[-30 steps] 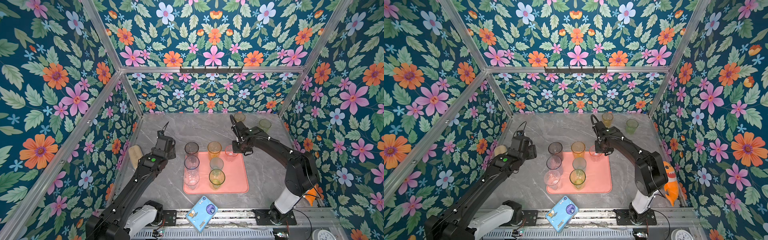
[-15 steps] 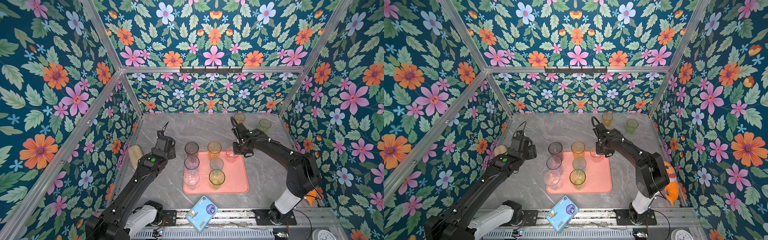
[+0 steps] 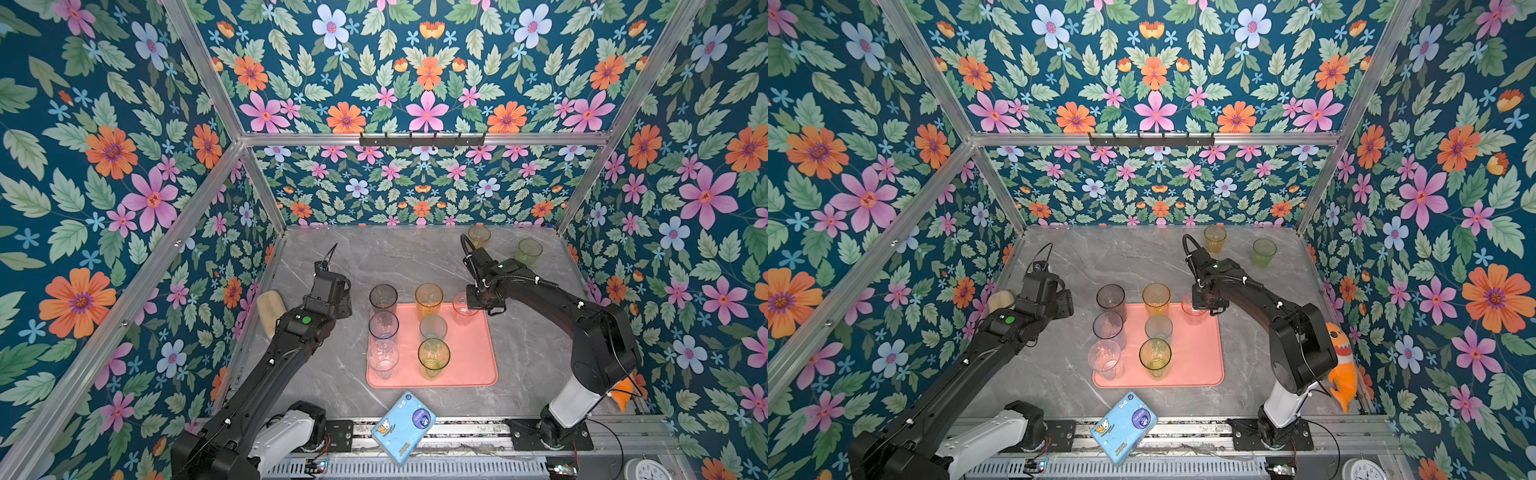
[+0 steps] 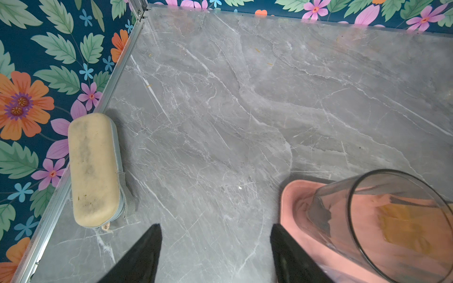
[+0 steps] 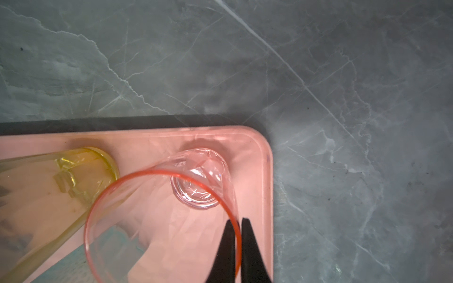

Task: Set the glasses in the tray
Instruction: 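Lower the pink glass onto the tray corner beside the yellow glass, then open the right gripper, raise it and move over the yellow glass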

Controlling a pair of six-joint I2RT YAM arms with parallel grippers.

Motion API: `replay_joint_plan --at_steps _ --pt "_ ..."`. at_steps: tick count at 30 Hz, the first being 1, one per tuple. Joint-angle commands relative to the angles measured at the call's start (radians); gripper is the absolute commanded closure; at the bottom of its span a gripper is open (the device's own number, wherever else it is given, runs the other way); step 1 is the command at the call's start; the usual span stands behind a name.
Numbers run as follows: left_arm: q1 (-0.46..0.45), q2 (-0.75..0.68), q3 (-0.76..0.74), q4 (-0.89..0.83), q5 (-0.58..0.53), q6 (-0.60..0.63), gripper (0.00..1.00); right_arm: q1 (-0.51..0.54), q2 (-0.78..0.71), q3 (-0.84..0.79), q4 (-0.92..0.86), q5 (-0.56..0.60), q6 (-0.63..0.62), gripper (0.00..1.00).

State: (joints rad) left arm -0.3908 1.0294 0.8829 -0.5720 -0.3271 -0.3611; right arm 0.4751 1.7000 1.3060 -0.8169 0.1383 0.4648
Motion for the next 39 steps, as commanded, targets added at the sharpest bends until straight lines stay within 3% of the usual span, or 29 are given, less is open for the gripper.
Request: replay_joint_plan --at_steps 1,7,17,28,39 --pt "0.001 -0.003 -0.001 0.018 0.002 -0.002 0.27 0.000 0.003 -0.001 0.005 0.023 0.011 1.00" --pt "0.001 -0.004 -0.002 0.020 0.007 -0.005 0.27 0.000 -0.003 -0.001 0.011 0.037 0.010 0.97" --pt "0.001 -0.005 -0.002 0.019 0.009 -0.006 0.27 0.000 -0.005 0.024 0.000 0.006 0.013 0.72" --pt "0.001 -0.006 -0.002 0.015 0.000 -0.003 0.27 -0.004 -0.031 0.110 -0.046 0.045 -0.021 0.67" --pt "0.001 -0.017 -0.009 0.008 -0.012 -0.006 0.27 -0.110 -0.056 0.261 -0.026 -0.005 -0.070 0.67"
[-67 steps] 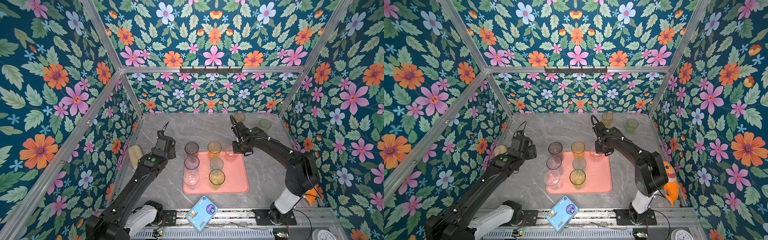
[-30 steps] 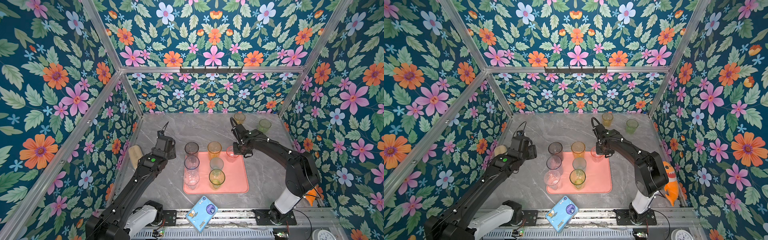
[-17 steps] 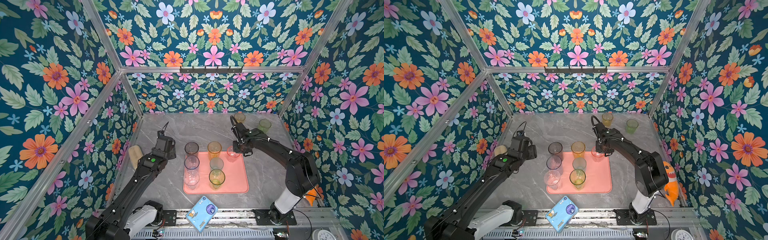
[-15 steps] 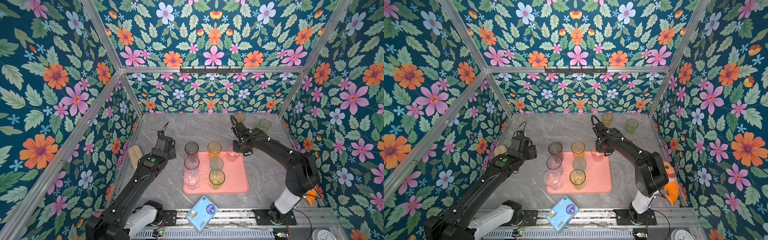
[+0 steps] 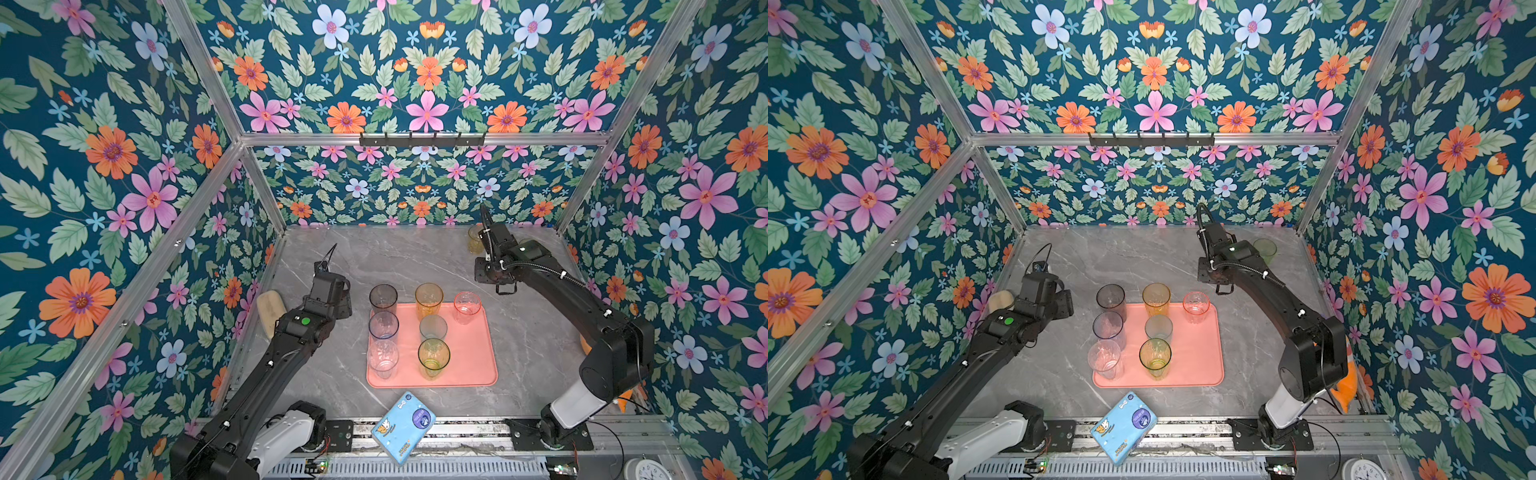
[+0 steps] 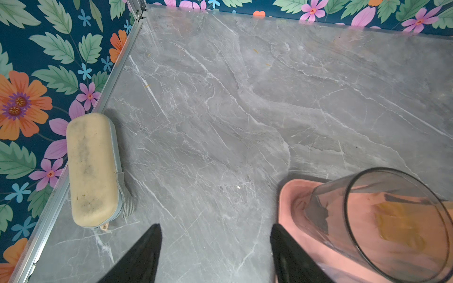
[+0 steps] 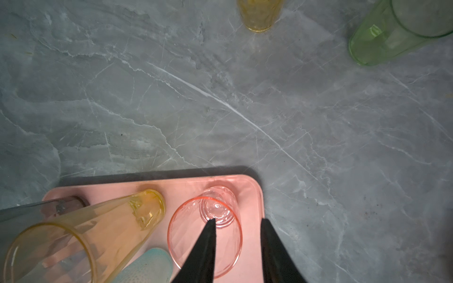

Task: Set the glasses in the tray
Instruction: 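Open the right gripper, raise it and move over the yellow glass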

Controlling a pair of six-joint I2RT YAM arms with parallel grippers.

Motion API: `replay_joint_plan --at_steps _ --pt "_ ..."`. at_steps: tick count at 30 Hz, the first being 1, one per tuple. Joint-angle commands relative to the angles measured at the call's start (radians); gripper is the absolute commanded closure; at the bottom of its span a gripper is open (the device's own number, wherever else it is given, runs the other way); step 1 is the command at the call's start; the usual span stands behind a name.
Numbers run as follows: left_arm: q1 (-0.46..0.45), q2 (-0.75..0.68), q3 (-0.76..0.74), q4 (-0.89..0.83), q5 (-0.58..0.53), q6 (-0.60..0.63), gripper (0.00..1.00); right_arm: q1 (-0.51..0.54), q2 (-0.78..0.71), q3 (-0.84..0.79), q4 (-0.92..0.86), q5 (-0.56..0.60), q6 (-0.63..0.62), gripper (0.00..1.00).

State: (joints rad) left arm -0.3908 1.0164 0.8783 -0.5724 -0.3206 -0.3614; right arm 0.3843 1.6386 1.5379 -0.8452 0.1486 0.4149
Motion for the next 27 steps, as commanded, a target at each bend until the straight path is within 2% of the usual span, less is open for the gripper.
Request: replay_joint_plan --at_steps 1,5,21,27 --pt "0.001 -0.006 -0.005 0.008 -0.020 -0.005 0.27 -0.033 0.009 0.042 0.005 -0.024 -0.022 0.67" --pt "0.001 -0.006 -0.007 0.011 -0.024 -0.010 0.27 -0.077 0.010 0.079 0.030 -0.042 -0.032 0.67" --pt "0.001 0.021 0.001 0.009 -0.043 -0.009 0.27 -0.186 0.273 0.315 0.064 -0.050 -0.066 0.66" --pt "0.001 0.028 0.005 0.006 -0.055 -0.011 0.27 -0.214 0.357 0.377 0.102 -0.060 -0.075 0.62"
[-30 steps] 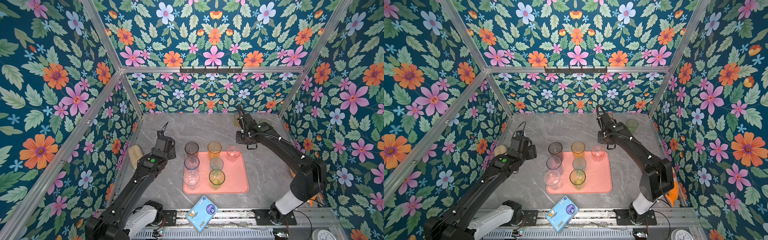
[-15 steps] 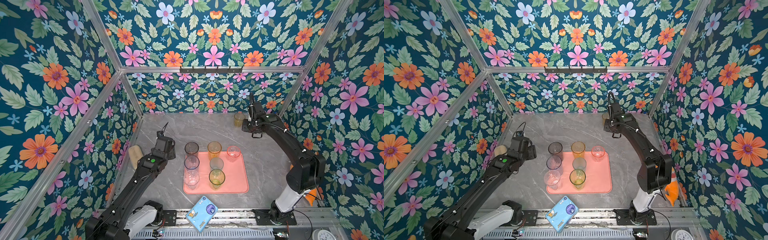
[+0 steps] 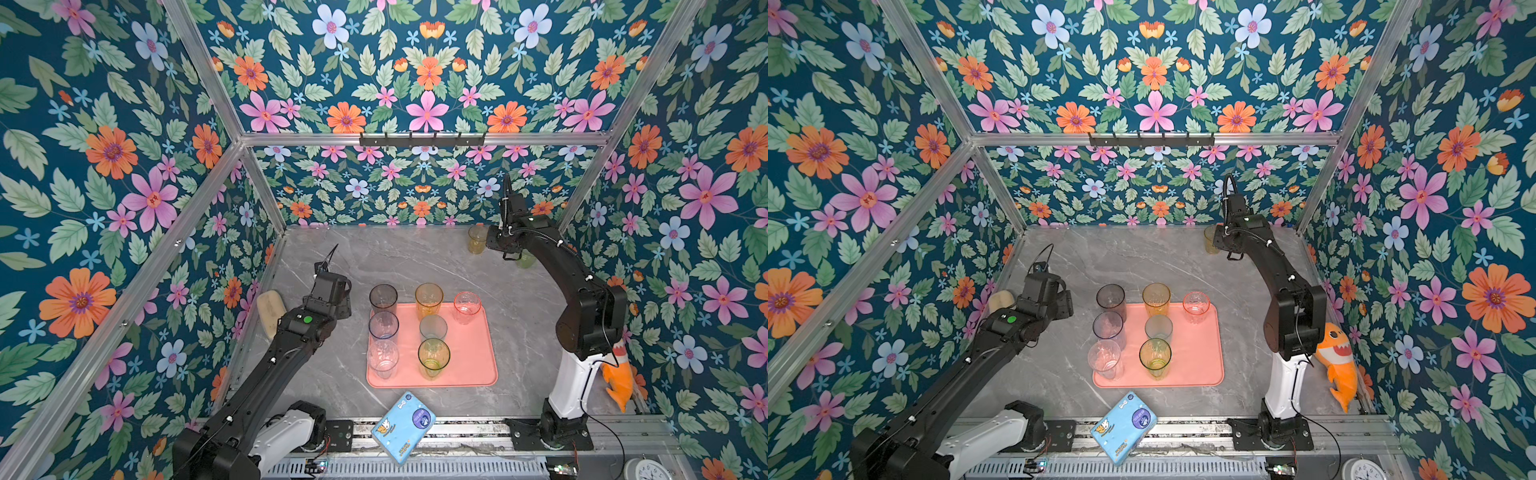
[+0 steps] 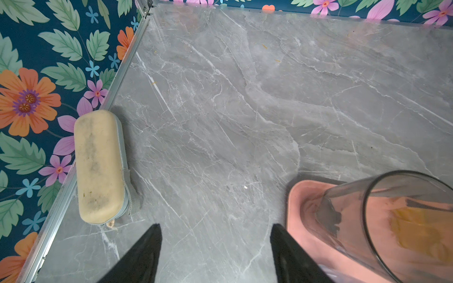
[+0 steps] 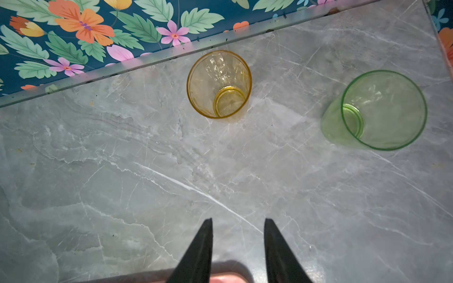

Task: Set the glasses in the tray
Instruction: 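Open the right gripper, raise it and move over the yellow glass, then lower the right gripper onto the yellow glass rim and grasp it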

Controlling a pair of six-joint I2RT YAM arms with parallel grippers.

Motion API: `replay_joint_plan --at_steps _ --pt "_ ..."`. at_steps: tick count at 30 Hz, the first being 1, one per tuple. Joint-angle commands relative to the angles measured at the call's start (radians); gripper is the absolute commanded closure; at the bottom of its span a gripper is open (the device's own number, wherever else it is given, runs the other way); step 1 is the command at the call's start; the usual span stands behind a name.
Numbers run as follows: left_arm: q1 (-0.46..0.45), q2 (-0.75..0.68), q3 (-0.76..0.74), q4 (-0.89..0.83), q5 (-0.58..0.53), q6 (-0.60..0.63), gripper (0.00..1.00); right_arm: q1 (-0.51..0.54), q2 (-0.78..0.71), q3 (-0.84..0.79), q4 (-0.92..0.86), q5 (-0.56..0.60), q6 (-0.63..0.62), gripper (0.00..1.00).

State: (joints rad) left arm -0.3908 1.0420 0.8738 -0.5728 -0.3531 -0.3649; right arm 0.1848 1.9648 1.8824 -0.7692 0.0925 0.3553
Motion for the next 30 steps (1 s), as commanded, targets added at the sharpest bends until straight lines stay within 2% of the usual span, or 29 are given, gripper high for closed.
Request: replay_joint_plan --at_steps 1,4,7,12,19,30 --pt "0.001 0.005 0.010 0.006 -0.024 -0.008 0.27 -0.020 0.054 0.052 0.023 -0.008 -0.015 0.63" --pt "0.001 0.013 0.013 0.006 -0.027 -0.006 0.27 -0.037 0.113 0.102 0.029 -0.014 -0.011 0.63" --pt "0.001 0.017 0.021 -0.007 -0.035 -0.002 0.27 -0.068 0.178 0.158 0.031 -0.084 0.006 0.62" --pt "0.002 0.016 0.015 -0.009 -0.042 0.001 0.27 -0.096 0.283 0.274 -0.002 -0.128 0.019 0.62" --pt "0.003 0.018 0.016 -0.009 -0.047 0.004 0.27 -0.099 0.409 0.461 -0.083 -0.132 0.012 0.62" --pt "0.003 0.012 0.017 -0.012 -0.055 0.013 0.27 -0.101 0.506 0.575 -0.106 -0.141 0.007 0.61"
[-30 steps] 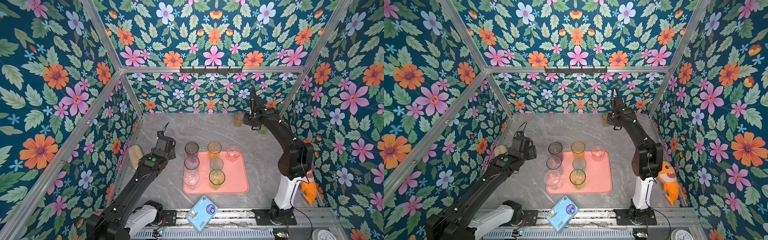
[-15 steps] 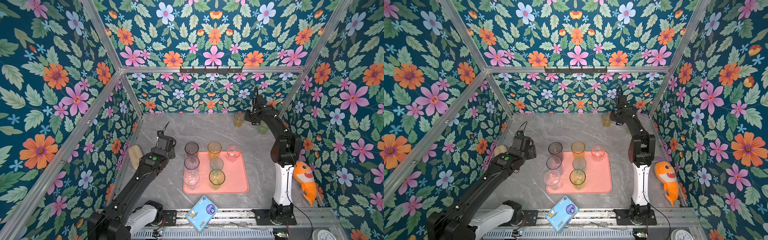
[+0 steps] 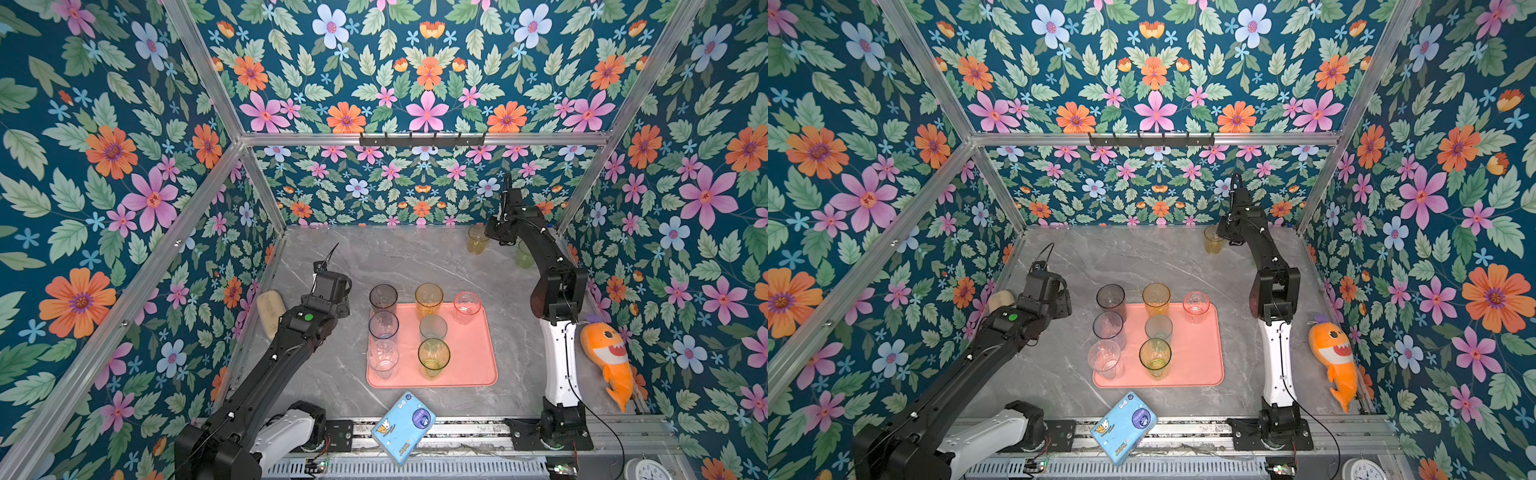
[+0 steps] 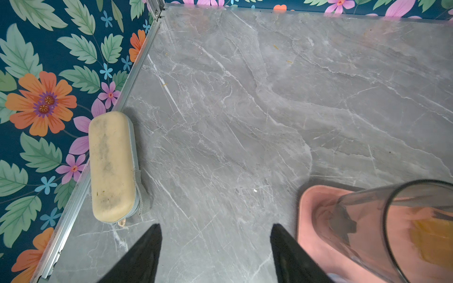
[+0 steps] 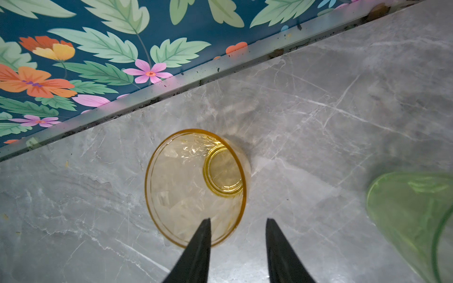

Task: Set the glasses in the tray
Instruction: 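Lower the right gripper onto the yellow glass rim and grasp it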

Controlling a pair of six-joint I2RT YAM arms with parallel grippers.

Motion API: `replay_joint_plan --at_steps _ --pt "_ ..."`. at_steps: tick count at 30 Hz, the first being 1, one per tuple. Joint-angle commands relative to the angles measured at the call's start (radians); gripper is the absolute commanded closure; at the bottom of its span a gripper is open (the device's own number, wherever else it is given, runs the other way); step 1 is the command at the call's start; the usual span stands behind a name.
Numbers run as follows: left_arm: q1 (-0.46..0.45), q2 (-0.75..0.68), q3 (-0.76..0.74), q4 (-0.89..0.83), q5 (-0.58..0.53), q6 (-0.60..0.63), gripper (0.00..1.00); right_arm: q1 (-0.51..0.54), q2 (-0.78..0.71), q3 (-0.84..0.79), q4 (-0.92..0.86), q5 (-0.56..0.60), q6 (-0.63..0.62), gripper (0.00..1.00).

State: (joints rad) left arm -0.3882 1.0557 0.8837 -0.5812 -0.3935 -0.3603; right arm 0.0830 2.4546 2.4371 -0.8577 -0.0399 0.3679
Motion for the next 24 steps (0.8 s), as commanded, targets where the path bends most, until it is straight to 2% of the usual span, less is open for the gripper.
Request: replay_joint_plan --at_steps 1,8,24 --pt "0.000 -0.002 0.008 -0.003 -0.014 0.010 0.27 -0.001 0.026 0.029 -0.024 -0.011 -0.006 0.61" --pt "0.000 -0.014 0.004 -0.005 -0.022 0.009 0.27 -0.005 0.079 0.107 -0.054 -0.032 -0.004 0.60" --pt "-0.001 -0.025 0.001 -0.006 -0.025 0.006 0.27 -0.006 0.113 0.108 -0.029 -0.057 0.023 0.62"
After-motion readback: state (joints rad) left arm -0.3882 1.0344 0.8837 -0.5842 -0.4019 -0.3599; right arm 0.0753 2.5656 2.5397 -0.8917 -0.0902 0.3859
